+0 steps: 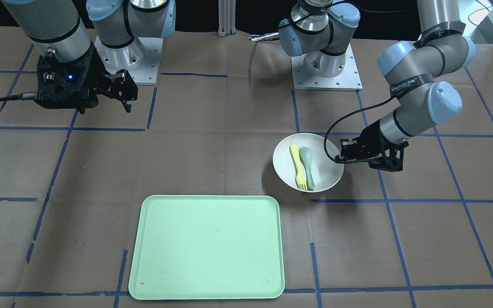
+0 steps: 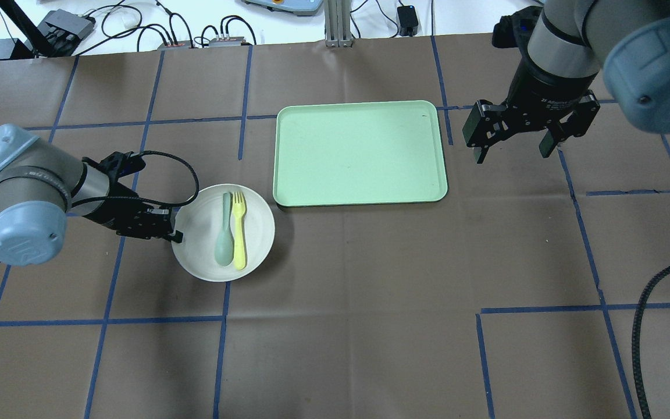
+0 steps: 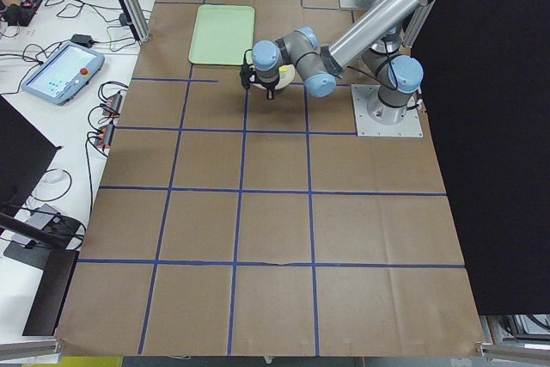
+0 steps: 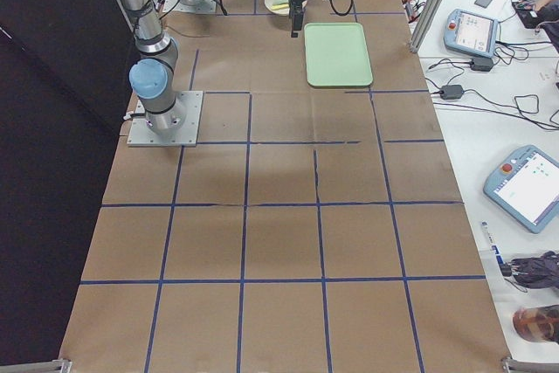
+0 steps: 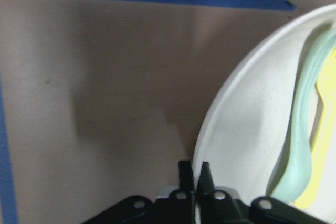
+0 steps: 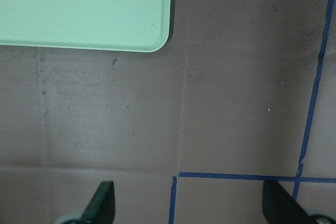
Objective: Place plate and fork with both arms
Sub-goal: 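Carry the white plate with the left gripper onto the green tray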
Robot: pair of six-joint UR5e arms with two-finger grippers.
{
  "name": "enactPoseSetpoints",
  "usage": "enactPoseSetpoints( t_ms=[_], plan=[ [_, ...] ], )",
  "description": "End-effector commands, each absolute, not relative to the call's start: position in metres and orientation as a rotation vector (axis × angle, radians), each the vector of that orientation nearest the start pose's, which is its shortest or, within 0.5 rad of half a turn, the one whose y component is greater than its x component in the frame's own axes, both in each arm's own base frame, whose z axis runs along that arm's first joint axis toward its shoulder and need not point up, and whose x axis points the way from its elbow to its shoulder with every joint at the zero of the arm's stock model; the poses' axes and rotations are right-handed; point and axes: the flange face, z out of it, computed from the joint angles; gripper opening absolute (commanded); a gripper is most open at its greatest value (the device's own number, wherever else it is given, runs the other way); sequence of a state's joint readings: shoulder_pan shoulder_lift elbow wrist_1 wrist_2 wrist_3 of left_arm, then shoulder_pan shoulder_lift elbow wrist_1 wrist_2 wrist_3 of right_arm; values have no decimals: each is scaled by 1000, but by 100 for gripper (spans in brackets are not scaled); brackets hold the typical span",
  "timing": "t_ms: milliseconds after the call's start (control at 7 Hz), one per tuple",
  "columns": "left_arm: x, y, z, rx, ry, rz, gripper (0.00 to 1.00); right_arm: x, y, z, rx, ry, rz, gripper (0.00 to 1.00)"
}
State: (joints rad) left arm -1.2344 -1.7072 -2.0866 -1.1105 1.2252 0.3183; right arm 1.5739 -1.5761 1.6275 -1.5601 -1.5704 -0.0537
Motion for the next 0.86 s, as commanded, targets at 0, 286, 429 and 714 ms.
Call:
enactPoseSetpoints(
  t_ms=[0, 286, 429, 714],
  plan=[
    [-107, -528, 278, -219, 3530, 88, 0, 135, -483, 461, -89, 3136, 99, 100],
    [-164, -595, 267, -169, 3528, 121, 0, 135, -483, 461, -89, 3137, 99, 100],
    [-202, -626, 259, -132, 3524, 122, 0, 135, -482, 461, -89, 3137, 101, 100],
    [-240, -671, 238, -187, 3515, 134, 0, 135, -482, 461, -89, 3137, 101, 100]
  ],
)
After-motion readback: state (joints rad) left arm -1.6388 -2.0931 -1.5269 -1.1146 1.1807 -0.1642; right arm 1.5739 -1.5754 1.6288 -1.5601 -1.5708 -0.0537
